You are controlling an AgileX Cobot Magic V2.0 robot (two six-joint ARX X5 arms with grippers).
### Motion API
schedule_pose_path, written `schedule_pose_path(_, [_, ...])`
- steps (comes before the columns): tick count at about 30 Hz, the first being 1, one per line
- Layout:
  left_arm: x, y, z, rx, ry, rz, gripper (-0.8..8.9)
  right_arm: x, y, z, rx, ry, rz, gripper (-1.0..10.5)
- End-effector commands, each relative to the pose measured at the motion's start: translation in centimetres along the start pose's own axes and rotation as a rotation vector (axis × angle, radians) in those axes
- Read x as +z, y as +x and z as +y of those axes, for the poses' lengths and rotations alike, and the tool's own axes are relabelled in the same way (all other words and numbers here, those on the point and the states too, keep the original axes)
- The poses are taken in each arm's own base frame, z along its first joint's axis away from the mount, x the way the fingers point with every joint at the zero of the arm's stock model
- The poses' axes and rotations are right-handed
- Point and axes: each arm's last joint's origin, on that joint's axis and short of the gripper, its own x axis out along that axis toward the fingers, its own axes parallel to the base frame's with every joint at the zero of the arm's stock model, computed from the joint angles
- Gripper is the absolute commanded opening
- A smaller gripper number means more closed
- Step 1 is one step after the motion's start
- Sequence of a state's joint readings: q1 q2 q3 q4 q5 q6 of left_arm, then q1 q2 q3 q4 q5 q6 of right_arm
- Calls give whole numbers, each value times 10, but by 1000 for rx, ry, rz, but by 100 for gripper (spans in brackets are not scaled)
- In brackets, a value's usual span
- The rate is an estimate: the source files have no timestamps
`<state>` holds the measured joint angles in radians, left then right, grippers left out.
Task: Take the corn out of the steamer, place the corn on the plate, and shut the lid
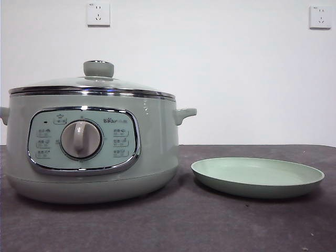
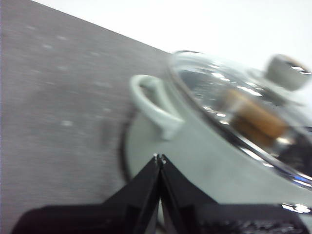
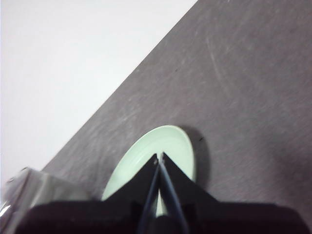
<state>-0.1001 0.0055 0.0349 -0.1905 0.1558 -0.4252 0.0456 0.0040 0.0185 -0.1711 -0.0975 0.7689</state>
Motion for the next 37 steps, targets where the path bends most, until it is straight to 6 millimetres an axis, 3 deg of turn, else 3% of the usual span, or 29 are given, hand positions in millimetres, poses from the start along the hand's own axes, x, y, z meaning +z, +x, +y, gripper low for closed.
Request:
schedule_pose_path(1, [-2,1,-2,-83,-21,20,-7,-2,0,1,46,0,39,-3])
schedule_pose_path(9, [22,-12,-17,-184,6,38,-8,16,-7,24,156,-124,69,-11])
schedule_pose_path(18, [56,-19,-36,-190,206,135,-8,60,-7,67,146,-393,135,-10])
schedule_pose_path(27, [106,0,-58,-263,265,255,-6,102,15,109,166,-593,375,-2])
schedule_pose_path(34, [137,21,-69,-287,274,422,2,116,41,125,271,-615,597,2])
schedule_pose_path(36, [143,28,-71,-282,278,456,53,116,48,126,306,-596,637,37])
schedule_pose_path(37, [146,31,-72,-279,275,468,140,115,51,125,317,-585,653,117])
